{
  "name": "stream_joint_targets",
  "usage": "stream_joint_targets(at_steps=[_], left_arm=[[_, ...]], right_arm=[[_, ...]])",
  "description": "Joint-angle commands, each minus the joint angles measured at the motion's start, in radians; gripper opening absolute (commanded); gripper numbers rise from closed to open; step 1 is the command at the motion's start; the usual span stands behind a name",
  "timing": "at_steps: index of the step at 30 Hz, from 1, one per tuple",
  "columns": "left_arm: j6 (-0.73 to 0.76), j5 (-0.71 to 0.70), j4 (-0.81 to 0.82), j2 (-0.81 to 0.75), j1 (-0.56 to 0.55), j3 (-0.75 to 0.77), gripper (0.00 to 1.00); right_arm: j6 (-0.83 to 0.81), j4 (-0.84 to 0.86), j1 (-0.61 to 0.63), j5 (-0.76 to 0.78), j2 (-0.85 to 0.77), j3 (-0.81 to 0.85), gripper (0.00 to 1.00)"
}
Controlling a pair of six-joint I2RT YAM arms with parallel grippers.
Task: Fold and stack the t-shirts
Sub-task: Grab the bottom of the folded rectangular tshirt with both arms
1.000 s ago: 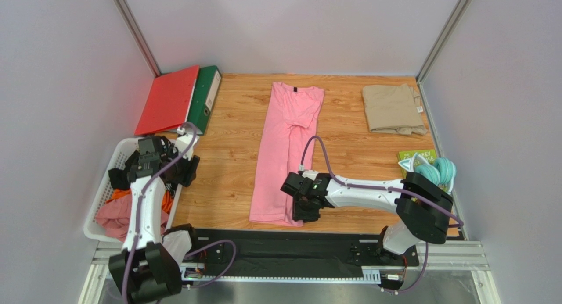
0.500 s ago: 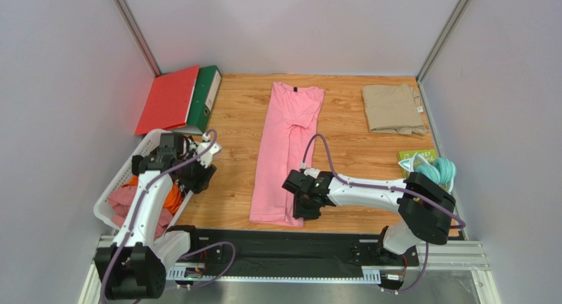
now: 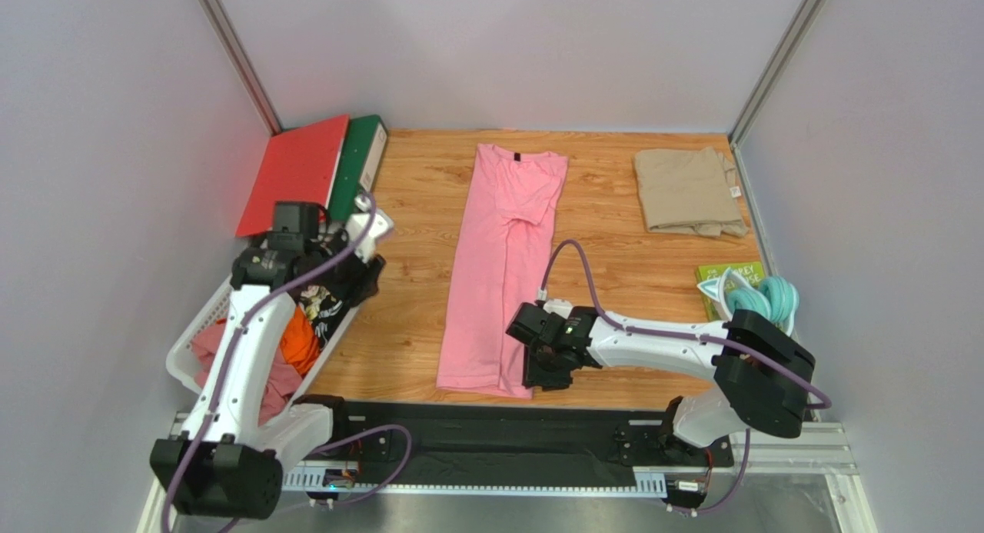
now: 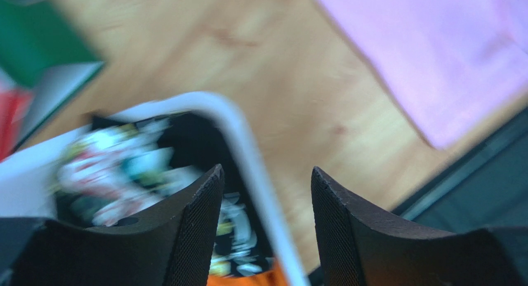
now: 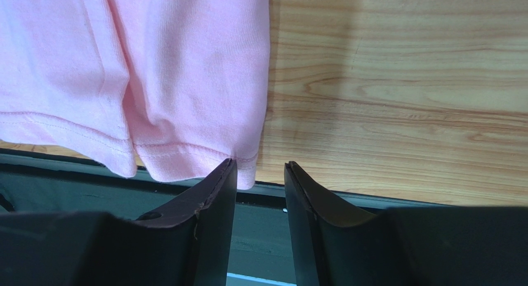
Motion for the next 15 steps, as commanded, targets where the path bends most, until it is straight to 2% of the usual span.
stream_joint_targets(at_steps=[1, 3, 4, 9, 11, 15], left_arm=[[0.016, 0.033, -0.14, -0.108, -0.215, -0.08, 0.61], [0.006, 0.012, -0.171, -0.086, -0.27, -0.1, 0.61], [0.01, -0.045, -0.177, -0.061, -0.308, -0.137, 0.59], [0.055, -0.165, -0.11, -0.042, -0.317, -0.275, 0.58], [0.073, -0.234, -0.027, -0.056, -0.317, -0.335, 0.57], [0.043, -0.179, 0.031, -0.041, -0.336, -0.369, 0.56]], right_arm=[[0.0, 0.035, -0.008, 0.01, -0.024, -0.003, 0.4], [0.0, 0.041, -0.008, 0.003, -0.014, -0.001, 0.4], [0.002, 0.044, -0.006, 0.003, -0.014, 0.003, 0.4], [0.005, 0.044, -0.011, 0.003, -0.011, 0.008, 0.4], [0.005, 0.049, -0.009, -0.001, -0.006, 0.008, 0.4], [0.006, 0.061, -0.009, -0.013, 0.022, 0.014, 0.4]])
